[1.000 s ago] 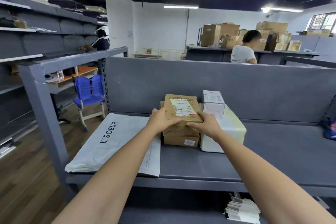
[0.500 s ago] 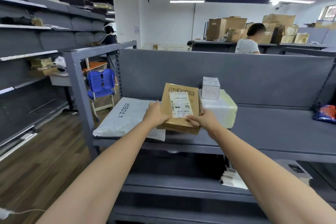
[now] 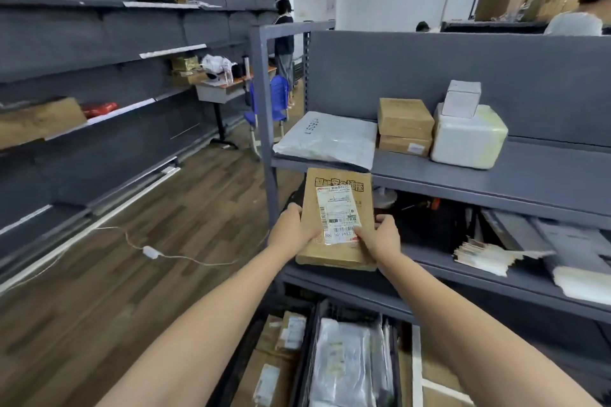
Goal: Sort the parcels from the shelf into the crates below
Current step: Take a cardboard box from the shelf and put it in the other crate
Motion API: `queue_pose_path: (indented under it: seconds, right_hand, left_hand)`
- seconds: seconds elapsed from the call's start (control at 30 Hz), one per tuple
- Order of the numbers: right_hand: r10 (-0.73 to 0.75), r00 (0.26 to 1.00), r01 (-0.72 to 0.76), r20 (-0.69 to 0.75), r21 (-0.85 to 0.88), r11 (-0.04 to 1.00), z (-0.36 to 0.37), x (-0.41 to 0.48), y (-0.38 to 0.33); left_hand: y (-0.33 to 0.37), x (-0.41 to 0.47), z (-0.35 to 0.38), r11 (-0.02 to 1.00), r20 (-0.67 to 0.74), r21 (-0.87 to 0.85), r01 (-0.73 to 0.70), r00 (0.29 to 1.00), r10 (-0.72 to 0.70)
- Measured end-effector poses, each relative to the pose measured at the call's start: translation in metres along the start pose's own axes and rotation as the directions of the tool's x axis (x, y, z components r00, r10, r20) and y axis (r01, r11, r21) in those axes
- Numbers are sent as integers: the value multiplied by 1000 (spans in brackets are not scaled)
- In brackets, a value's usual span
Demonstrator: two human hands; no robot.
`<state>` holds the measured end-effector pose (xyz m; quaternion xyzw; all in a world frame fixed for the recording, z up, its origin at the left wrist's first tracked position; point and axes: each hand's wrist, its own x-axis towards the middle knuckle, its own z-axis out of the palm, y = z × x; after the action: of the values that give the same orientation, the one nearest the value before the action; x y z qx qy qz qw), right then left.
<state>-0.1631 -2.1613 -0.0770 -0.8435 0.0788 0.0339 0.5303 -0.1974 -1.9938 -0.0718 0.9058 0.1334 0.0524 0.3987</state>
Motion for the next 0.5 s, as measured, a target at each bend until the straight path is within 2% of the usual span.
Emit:
queue_pose_path:
  seconds: [0.13, 0.23, 0.5]
  right_hand:
    - [76, 988, -68, 133, -62, 996, 51, -28, 31]
    - [121, 971, -109, 205, -71, 992, 89, -36, 59]
    - [265, 914, -223, 307, -168, 960, 205, -24, 179]
  left_hand:
    - [-61, -27, -3, 990, 33, 110, 86, 995, -90]
    - [-103, -37, 1, 976, 46, 123, 180, 981, -187]
    - [-242, -29, 66, 915, 115, 210, 344, 921, -373]
